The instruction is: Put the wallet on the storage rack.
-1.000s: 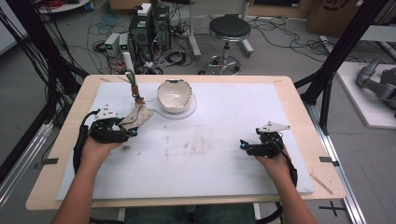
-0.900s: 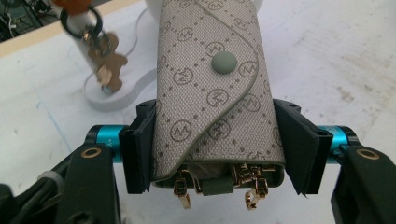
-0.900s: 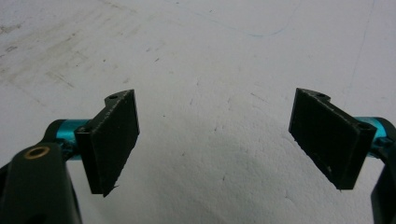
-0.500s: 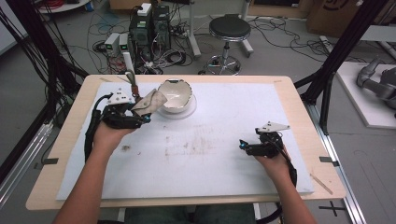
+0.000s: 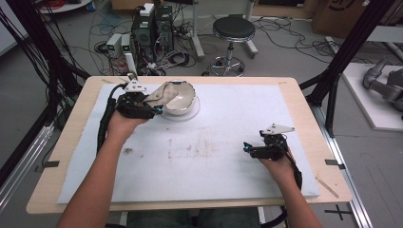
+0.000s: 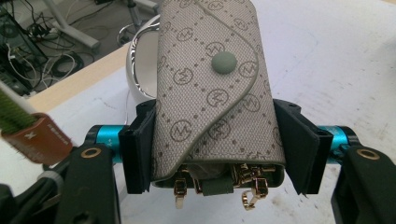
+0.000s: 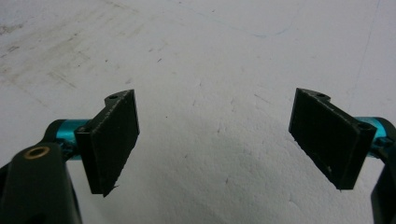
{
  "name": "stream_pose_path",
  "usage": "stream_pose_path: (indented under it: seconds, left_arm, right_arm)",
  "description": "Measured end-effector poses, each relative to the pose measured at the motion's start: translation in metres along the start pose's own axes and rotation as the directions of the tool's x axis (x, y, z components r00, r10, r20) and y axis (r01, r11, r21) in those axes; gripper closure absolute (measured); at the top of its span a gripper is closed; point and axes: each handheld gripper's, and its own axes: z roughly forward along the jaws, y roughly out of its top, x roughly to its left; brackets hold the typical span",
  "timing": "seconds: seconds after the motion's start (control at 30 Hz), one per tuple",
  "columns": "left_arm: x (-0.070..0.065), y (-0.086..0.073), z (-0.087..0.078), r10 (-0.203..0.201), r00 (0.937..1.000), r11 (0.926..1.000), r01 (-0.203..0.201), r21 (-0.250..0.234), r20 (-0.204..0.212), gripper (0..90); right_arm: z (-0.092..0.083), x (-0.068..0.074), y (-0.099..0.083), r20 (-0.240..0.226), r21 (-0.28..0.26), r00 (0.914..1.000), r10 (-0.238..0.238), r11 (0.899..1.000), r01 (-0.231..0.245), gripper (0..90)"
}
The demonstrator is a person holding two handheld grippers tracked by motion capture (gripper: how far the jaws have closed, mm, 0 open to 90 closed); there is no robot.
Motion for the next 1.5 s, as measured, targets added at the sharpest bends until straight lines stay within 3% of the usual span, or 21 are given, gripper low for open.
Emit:
stream_pose_path:
  seconds: [0.3, 0.37, 0.63, 1.07, 1.5]
  left_arm:
    - [0.003, 0.008, 0.025, -0.002, 1.0, 0.9987, 0.002, 0.051, 0.003, 36.1]
    - [0.003, 0.012, 0.033, 0.014, 0.9999, 0.9968, -0.014, 0.079, -0.007, 36.1]
    - [0.006, 0.014, 0.05, 0.008, 0.9999, 0.9947, -0.007, 0.103, -0.011, 35.9]
    - [0.005, 0.013, 0.05, 0.006, 1.0, 0.9947, -0.006, 0.103, -0.003, 35.9]
    - [0.003, 0.008, 0.063, 0.006, 1.0, 0.9909, -0.007, 0.134, 0.001, 35.5]
  right_arm:
    - [0.002, 0.0, 0.0, -0.002, 0.005, 1.0, -0.005, 1.0, 0.005, 16.2]
    - [0.002, 0.0, 0.0, -0.003, 0.007, 1.0, -0.001, 1.0, 0.001, 16.3]
    - [0.002, -0.001, -0.001, -0.005, 0.01, 1.0, 0.002, 1.0, -0.002, 16.2]
    - [0.003, 0.0, -0.001, -0.004, 0.013, 1.0, -0.002, 1.0, 0.002, 16.2]
    - [0.002, -0.001, -0.001, -0.004, 0.014, 1.0, 0.0, 1.0, 0.0, 16.2]
